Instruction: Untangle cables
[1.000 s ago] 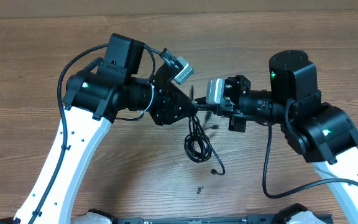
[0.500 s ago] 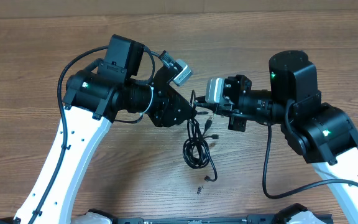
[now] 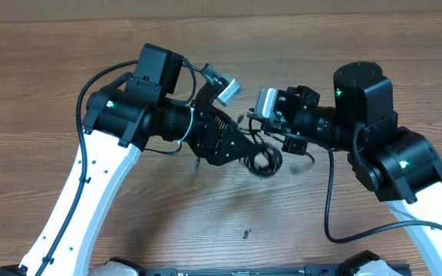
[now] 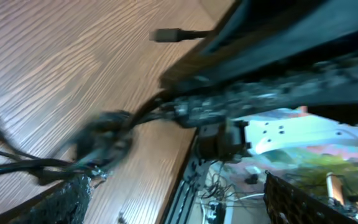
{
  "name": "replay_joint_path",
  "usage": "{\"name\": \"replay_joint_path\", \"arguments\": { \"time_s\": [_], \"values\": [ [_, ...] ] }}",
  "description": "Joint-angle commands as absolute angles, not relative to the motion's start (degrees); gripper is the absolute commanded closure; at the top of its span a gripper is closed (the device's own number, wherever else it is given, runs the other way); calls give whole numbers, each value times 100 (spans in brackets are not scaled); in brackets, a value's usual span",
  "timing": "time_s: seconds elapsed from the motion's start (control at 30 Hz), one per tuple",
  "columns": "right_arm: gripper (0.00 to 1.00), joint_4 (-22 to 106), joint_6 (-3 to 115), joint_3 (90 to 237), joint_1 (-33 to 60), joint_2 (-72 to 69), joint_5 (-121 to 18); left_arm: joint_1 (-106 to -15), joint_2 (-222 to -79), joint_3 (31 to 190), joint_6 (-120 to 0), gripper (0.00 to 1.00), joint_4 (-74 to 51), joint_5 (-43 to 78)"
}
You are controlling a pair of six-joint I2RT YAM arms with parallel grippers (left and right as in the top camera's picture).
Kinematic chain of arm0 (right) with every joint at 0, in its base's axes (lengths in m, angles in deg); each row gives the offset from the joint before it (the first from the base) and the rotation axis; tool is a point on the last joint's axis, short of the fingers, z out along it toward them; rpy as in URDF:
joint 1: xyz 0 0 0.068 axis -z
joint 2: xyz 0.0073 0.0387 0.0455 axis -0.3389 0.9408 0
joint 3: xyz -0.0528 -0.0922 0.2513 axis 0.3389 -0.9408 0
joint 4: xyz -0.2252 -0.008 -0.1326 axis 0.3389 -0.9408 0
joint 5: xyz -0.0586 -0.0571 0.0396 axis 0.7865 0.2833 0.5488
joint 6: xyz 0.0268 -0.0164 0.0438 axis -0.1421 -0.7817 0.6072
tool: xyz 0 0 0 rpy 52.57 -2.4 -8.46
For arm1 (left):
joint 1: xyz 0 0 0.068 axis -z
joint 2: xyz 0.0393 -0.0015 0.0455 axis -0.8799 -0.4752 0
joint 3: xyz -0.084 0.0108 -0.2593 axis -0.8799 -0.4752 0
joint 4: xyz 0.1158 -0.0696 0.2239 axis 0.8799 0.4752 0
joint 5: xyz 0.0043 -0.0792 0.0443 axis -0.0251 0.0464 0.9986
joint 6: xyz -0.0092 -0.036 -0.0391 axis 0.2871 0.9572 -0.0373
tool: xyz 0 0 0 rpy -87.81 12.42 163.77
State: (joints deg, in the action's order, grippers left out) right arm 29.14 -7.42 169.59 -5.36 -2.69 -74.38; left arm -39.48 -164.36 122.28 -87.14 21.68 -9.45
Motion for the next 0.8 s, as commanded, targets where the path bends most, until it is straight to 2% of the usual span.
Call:
{"name": "replay_joint_path", "arguments": {
  "time_s": [0.0,0.23,0.4,0.57,0.77],
  "values": [
    [96,2980,-737,16977,-523,-289,-7344,-3910,-16396,12316,-8679,11,2120,-1301],
    [96,2982,-735,16977,-523,-289,-7344,-3913,-16396,12316,-8696,12,2126,-1137],
    [96,3010,-508,16977,-523,-291,-7344,-3913,-16396,12316,-8502,18,2122,-1131],
    [96,3052,-368,16977,-523,-291,-7340,-3969,-16396,12316,-7334,0,2080,-521],
    [96,3056,-160,16977,-518,-291,-7143,-4334,-16396,12316,-6948,0,2010,-578]
  ]
}}
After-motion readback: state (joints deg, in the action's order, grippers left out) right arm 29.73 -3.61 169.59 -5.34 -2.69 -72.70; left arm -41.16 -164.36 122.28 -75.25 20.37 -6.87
